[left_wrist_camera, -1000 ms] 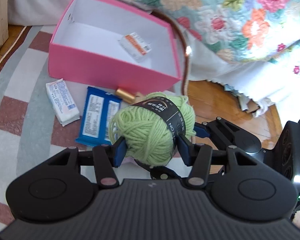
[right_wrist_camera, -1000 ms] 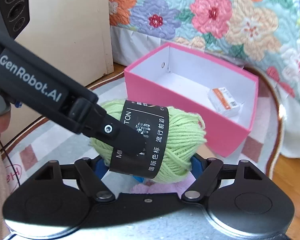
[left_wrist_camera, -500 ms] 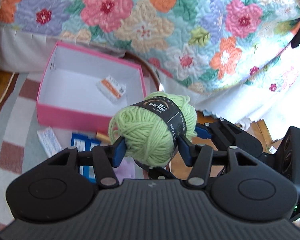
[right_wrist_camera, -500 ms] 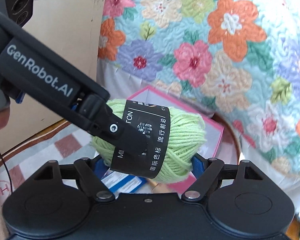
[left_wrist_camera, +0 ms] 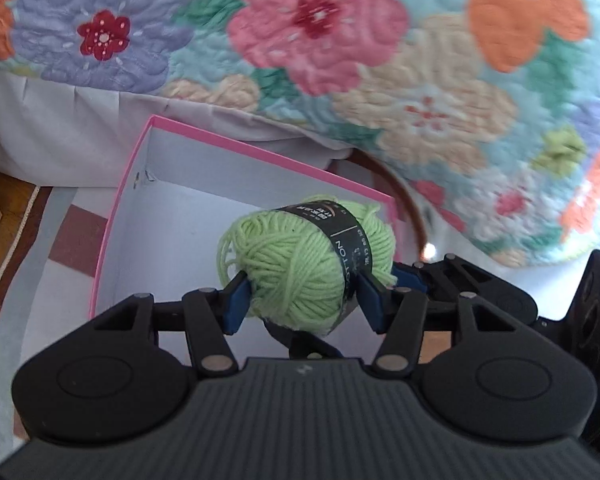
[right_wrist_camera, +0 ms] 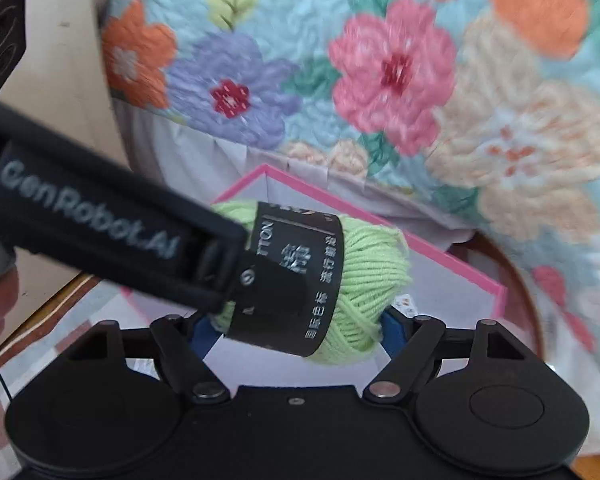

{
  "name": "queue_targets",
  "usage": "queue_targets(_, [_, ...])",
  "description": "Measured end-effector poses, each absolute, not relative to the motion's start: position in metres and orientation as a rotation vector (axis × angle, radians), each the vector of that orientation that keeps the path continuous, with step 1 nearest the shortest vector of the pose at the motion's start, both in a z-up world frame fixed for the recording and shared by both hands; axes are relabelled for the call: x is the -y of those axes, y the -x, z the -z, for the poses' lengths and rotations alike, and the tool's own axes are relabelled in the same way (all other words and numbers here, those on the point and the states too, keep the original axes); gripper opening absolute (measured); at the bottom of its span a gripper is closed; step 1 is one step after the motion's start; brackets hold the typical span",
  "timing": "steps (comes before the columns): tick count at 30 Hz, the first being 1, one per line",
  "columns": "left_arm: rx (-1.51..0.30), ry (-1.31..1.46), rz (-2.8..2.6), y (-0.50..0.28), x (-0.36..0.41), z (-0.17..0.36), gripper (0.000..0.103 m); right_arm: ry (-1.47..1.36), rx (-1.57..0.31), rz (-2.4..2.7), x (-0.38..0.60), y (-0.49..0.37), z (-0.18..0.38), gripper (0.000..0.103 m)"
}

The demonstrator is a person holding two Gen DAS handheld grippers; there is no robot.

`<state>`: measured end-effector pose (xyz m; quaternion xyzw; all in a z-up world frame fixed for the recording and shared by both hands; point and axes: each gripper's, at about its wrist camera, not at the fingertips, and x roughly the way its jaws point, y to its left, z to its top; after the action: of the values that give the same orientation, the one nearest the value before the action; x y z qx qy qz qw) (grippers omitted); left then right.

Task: Organize objects
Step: 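Lift the yarn ball with the left tool and carry it into the pink box, then open the left tool to release the yarn ball and withdraw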

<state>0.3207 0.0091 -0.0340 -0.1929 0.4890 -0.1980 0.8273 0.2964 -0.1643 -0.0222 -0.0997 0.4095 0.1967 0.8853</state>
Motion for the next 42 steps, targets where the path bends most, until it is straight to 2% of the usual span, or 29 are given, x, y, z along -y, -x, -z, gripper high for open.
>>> queue_targets(7, [-1.121,0.439,0.364,-0.373,-0.003,0.087,0.055,0.125,-0.961,-0.432,0.173,-0.352,0.073,0.084])
queue_targets(11, [-1.196,0.525,0.353,-0.376,-0.005,0.114,0.054,0.149,-1.033,-0.466,0.177,-0.361,0.093,0.086])
queue_targets(16, [-1.179,0.490,0.279,-0.379,-0.002,0.130,0.054,0.076,-1.113,-0.505,0.186,-0.368,0.108,0.086])
queue_targets(17, [-1.175,0.484,0.272,-0.380,-0.002,0.132,0.054,0.059,-1.100,-0.488,0.188,-0.369,0.109,0.079])
queue_targets(19, [-1.152,0.466,0.263,-0.378,-0.001,0.129,0.054,0.014,-1.102,-0.487,0.191,-0.374,0.110,0.073])
queue_targets(20, [-1.133,0.446,0.250,-0.377,0.000,0.125,0.052,-0.009,-1.106,-0.474,0.192,-0.376,0.111,0.067])
queue_targets(21, [-1.117,0.426,0.238,-0.375,0.000,0.122,0.052,-0.012,-1.106,-0.457,0.192,-0.376,0.111,0.055])
queue_targets(22, [-1.105,0.420,0.235,-0.374,0.001,0.120,0.052,0.009,-1.104,-0.439,0.189,-0.377,0.112,0.050])
queue_targets(23, [-1.099,0.429,0.227,-0.373,0.000,0.119,0.052,0.040,-1.098,-0.422,0.188,-0.380,0.114,0.048])
queue_targets(26, [-1.126,0.472,0.191,-0.380,-0.006,0.128,0.052,0.064,-1.093,-0.390,0.184,-0.380,0.123,0.048])
queue_targets(35, [-1.265,0.497,0.122,-0.396,0.007,0.158,0.029,0.152,-1.020,-0.343,0.171,-0.371,0.121,0.046])
queue_targets(36, [-1.256,0.465,0.110,-0.395,0.011,0.157,0.026,0.147,-1.036,-0.350,0.172,-0.370,0.124,0.046])
queue_targets(38, [-1.212,0.378,0.090,-0.389,0.014,0.154,0.025,0.119,-1.050,-0.360,0.178,-0.364,0.125,0.046])
queue_targets(42, [-1.193,0.374,0.136,-0.382,0.013,0.148,0.025,-0.018,-1.002,-0.391,0.200,-0.341,0.107,0.058])
